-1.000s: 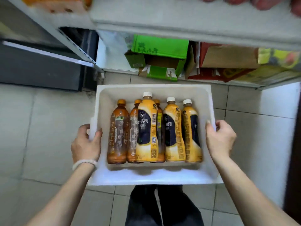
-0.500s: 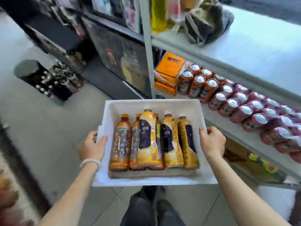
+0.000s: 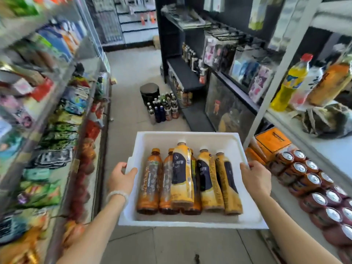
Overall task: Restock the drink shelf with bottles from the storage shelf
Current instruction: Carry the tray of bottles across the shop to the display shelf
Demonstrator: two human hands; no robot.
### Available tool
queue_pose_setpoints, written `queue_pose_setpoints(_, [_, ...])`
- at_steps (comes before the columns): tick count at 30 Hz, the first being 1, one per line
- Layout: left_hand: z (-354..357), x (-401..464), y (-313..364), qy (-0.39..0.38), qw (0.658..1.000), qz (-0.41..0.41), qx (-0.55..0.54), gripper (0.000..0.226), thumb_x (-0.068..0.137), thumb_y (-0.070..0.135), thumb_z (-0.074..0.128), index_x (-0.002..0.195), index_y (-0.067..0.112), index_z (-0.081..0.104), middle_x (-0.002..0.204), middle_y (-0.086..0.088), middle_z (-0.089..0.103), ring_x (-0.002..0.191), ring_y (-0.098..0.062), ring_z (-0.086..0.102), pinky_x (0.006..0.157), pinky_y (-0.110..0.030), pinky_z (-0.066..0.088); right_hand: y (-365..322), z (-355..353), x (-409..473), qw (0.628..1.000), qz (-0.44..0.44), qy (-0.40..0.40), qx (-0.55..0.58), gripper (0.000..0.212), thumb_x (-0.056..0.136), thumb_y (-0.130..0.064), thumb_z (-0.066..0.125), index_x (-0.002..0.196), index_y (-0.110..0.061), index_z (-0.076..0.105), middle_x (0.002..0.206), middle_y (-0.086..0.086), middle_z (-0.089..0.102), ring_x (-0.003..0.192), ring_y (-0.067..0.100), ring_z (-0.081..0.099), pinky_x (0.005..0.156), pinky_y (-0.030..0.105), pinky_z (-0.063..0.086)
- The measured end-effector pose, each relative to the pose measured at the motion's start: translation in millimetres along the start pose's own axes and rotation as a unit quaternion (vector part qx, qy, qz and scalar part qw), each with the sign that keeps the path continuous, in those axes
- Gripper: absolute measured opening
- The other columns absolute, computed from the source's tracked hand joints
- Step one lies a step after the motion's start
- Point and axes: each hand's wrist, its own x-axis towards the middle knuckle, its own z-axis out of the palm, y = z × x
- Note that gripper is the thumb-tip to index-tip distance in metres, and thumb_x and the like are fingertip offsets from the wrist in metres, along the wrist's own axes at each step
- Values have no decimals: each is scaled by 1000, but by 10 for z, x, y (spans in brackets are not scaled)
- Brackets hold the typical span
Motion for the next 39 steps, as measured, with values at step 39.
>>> queue_pose_setpoints(39, [-1339,2410,-290,115,991,-66,-5,29,83,22,63,63,18,43,58,1,49,54,-18,42,49,-27,26,-2729,2084,638,988,-141,-63,-23,30,88,-29,54,77,-3,62,70,15,62,65,30,61,59,39,53])
